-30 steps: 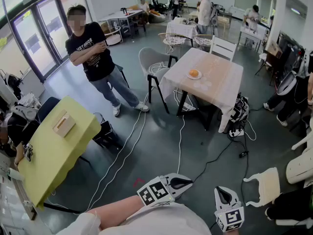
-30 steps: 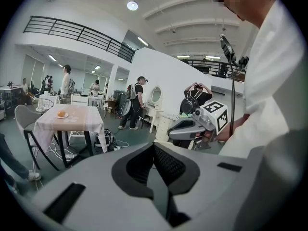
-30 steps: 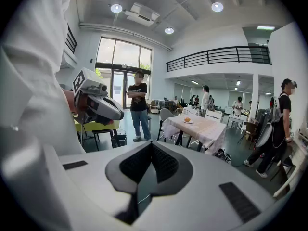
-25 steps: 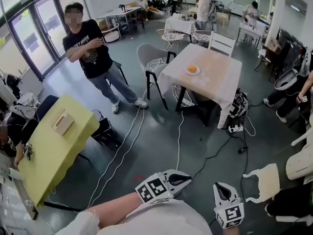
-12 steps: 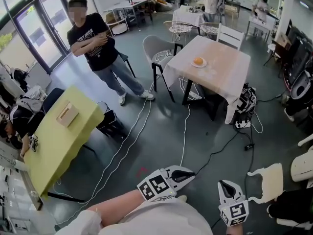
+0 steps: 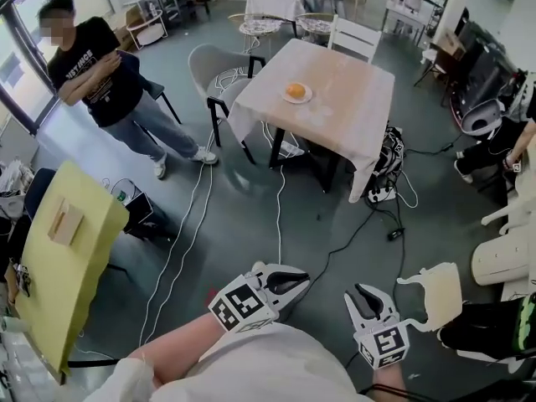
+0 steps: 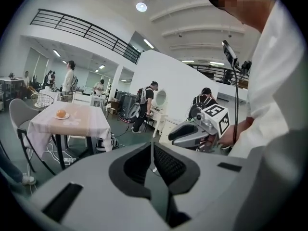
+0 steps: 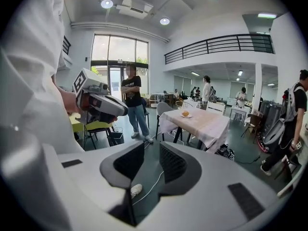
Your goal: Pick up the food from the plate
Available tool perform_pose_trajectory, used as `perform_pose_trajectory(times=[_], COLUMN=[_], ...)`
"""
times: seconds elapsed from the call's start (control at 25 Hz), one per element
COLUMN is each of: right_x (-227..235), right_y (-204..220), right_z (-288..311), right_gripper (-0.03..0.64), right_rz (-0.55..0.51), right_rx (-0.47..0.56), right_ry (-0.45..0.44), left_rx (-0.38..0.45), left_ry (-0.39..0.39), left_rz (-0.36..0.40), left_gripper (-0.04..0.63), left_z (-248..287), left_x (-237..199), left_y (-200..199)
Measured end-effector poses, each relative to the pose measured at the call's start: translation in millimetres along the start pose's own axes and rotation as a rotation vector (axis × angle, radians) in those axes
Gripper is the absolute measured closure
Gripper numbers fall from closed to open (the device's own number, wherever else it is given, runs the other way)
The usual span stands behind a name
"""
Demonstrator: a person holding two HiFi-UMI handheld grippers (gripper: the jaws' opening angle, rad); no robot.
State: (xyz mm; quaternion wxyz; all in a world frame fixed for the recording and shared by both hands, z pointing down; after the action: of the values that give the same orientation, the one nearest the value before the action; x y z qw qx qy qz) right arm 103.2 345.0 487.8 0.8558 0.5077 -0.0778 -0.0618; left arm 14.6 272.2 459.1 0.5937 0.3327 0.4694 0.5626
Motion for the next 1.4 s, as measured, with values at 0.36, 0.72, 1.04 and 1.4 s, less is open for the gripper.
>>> perform_pose_trajectory(times=[0.36,0.72,1.04,1.4], right_x=[47,99,169,270], right_y=[-98,-164,-211,-253], right_z=[160,281,409,542], right_gripper=[0.485,0.471,0.442,0.386], right_rz=[-0.053,-0.145,-0.260,-0.345], right_rx=[-0.020,-0.045,-0.039,-0.082], right_ry=[0.039,-0.019,-0.174,-0.298], left_rx=[0.026,0.066,0.083,0.142], left_ry=[0.012,-0.132,-0.321,-0.483], left_rz=[0.041,-0.040,-0.112,-0.144], left_gripper=[0.566,0.561,0.548,0.535], left_z=[-36,-65,-52,-11], left_x=[-177,-293,-389,-464], left_y=[-39,-53,-71,-137])
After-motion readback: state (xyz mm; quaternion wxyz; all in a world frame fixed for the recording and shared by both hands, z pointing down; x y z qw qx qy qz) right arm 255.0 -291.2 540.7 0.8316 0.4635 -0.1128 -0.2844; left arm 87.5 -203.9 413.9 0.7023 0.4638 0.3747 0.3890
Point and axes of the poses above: the fingertips, and each gripper's own axes: z forward along the fingers, x to its right, y out of its underside, the point moved 1 cm from there along -z, backward along the fingers, and after that the axes turned 5 degrees about z, right-handed, at the moved point
